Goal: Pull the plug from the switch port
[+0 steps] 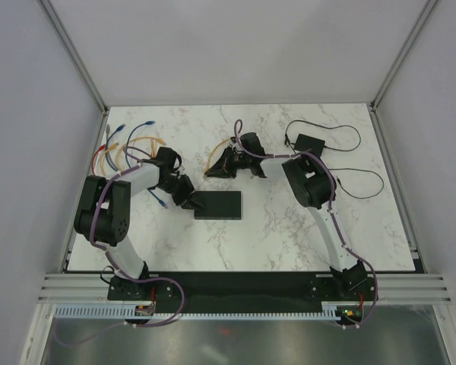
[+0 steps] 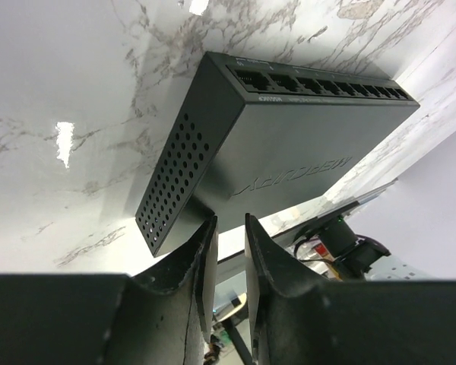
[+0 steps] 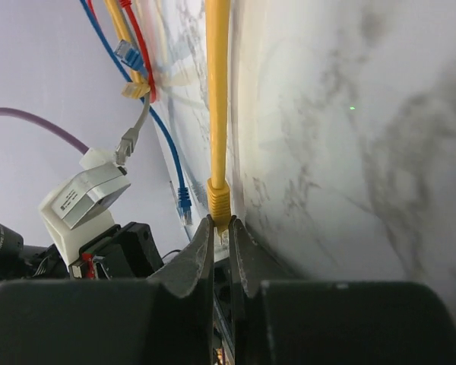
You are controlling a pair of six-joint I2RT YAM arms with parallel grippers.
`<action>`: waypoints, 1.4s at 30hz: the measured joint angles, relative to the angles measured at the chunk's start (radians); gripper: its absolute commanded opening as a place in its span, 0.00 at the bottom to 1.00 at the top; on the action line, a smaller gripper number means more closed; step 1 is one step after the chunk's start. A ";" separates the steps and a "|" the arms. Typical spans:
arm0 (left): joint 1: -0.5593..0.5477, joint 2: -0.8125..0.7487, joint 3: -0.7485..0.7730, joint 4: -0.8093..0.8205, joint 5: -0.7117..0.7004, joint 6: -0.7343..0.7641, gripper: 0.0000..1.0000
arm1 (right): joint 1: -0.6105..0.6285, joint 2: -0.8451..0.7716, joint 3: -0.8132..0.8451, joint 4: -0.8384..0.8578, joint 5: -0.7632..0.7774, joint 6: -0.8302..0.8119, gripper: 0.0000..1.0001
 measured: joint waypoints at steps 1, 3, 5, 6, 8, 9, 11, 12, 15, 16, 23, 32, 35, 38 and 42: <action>0.000 -0.003 0.000 -0.001 -0.004 0.008 0.29 | -0.006 -0.010 0.000 -0.032 0.003 -0.017 0.00; 0.000 -0.014 0.000 -0.005 -0.012 0.032 0.33 | -0.017 -0.037 0.000 -0.108 0.009 -0.057 0.00; 0.000 -0.034 0.002 -0.013 -0.014 0.060 0.37 | -0.020 -0.076 -0.002 -0.170 0.014 -0.107 0.00; 0.000 -0.048 0.004 -0.018 -0.012 0.073 0.48 | -0.021 -0.111 -0.011 -0.209 0.019 -0.143 0.00; 0.000 -0.085 0.016 -0.027 -0.001 0.100 0.62 | -0.018 -0.184 -0.029 -0.295 0.024 -0.214 0.00; 0.000 -0.103 0.024 -0.026 0.006 0.106 0.65 | -0.017 -0.224 -0.037 -0.338 0.024 -0.255 0.00; 0.000 -0.150 0.047 -0.024 0.037 0.117 0.69 | -0.016 -0.322 -0.066 -0.413 0.024 -0.339 0.00; 0.000 -0.173 0.059 -0.018 0.059 0.118 0.71 | -0.015 -0.377 -0.092 -0.441 0.021 -0.378 0.00; 0.000 -0.236 0.071 0.027 0.130 0.111 0.76 | -0.011 -0.542 -0.210 -0.496 0.006 -0.467 0.00; 0.000 -0.252 0.071 0.043 0.146 0.102 0.77 | -0.010 -0.597 -0.261 -0.504 -0.005 -0.497 0.00; -0.007 -0.355 0.051 0.281 0.312 -0.028 0.83 | 0.013 -0.845 -0.556 -0.642 -0.114 -0.642 0.00; -0.146 -0.249 0.046 0.373 0.397 -0.076 0.77 | 0.060 -1.025 -0.605 -0.699 -0.227 -0.678 0.00; -0.179 -0.228 0.045 0.372 0.413 -0.082 0.62 | 0.070 -1.044 -0.605 -0.702 -0.246 -0.678 0.00; -0.188 -0.218 0.052 0.370 0.418 -0.095 0.13 | 0.079 -1.050 -0.605 -0.712 -0.257 -0.678 0.01; -0.188 -0.197 0.107 0.349 0.417 -0.097 0.02 | 0.080 -1.061 -0.605 -0.718 -0.229 -0.675 0.25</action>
